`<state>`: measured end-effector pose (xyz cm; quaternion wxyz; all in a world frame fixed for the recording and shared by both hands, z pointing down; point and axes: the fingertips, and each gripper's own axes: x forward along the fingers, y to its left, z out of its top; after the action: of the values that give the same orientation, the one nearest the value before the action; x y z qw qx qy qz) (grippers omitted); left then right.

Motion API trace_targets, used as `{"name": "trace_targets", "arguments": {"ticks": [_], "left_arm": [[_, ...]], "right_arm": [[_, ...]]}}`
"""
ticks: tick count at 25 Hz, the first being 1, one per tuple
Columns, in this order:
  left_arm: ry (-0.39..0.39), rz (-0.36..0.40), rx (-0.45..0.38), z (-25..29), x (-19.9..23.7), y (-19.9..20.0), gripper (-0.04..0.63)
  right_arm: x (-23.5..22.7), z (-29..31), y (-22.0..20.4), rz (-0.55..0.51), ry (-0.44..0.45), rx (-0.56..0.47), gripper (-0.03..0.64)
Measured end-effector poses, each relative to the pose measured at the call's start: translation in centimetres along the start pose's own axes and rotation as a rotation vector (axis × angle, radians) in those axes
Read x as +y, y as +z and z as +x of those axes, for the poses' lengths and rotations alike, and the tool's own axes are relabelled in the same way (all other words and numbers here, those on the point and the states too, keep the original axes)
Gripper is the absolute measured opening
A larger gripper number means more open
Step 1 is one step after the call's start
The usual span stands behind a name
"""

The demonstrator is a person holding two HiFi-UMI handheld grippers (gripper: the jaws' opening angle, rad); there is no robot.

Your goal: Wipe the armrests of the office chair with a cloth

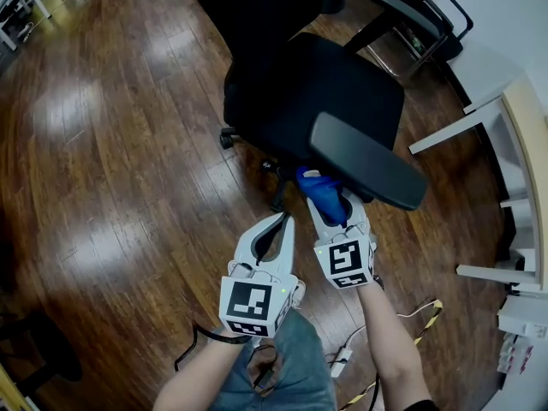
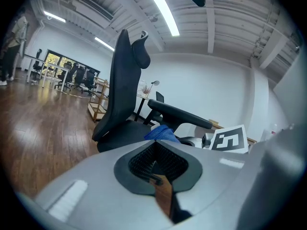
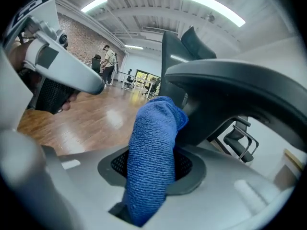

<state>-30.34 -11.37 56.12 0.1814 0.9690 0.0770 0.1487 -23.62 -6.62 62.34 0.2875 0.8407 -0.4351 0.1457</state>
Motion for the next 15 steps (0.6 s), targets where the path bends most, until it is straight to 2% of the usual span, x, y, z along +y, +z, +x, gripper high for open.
{"name": "trace_targets", "arguments": {"ticks": [8,15], "left_arm": [[-0.005,0.022,-0.006,0.5,-0.9,1.4,0.003],[-0.019,0.060,0.040,1.4,-1.0,-0.8,0.003]], "right_arm": [[-1.5,-1.9,1.6,0.085,-0.046,-0.069,0.141],[3.5,-0.2,-5.6,0.269,-0.001,0.005,0.141]]}}
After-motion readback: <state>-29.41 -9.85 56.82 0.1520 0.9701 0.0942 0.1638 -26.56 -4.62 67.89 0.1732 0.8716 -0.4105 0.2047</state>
